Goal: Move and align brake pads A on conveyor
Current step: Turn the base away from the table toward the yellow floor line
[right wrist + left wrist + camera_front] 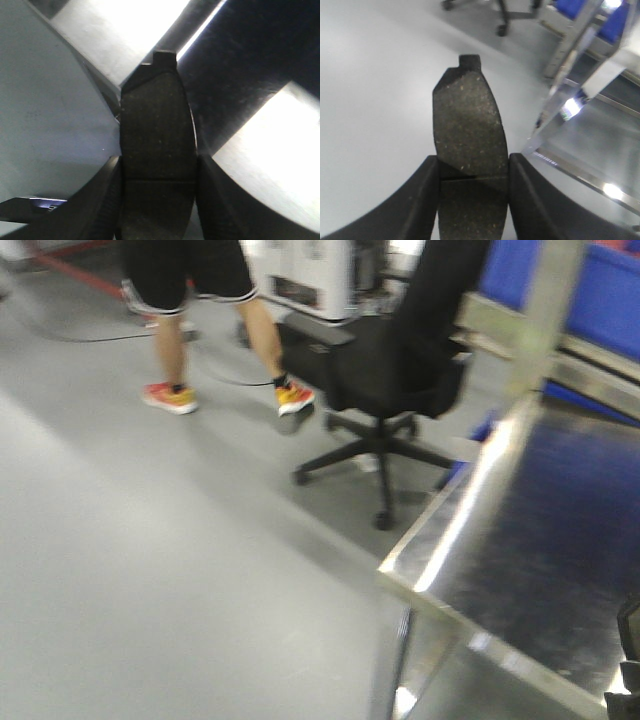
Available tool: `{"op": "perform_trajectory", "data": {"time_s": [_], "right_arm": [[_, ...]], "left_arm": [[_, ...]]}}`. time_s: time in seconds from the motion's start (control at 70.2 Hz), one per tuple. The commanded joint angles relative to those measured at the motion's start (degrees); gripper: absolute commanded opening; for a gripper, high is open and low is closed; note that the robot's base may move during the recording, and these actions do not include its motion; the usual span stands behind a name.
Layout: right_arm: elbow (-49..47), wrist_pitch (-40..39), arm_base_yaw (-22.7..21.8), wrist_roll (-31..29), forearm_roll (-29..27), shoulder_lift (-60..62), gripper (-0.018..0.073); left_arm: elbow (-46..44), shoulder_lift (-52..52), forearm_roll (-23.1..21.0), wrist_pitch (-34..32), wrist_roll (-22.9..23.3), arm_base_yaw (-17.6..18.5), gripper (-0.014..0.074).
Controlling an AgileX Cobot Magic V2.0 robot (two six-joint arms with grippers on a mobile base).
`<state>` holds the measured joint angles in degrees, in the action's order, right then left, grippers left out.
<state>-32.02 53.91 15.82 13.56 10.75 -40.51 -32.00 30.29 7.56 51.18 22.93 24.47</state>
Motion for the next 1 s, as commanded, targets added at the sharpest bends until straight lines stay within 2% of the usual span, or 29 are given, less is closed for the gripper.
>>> {"op": "perform_trajectory", "data": {"time_s": [0.0,0.983], "right_arm": [[-1.64,-3.16,-0.38,-0.40,1.43,0.19,0.0018],[-1.64,-1.59,-0.38,-0.40,1.38,0.19,0.0018]], "left_arm": [[-1.78,0.12,0.23,-3.87,0.04,0.16,-0.0007],[-1.78,0.12,0.23,-3.87,0.04,0.16,-0.0007]]}}
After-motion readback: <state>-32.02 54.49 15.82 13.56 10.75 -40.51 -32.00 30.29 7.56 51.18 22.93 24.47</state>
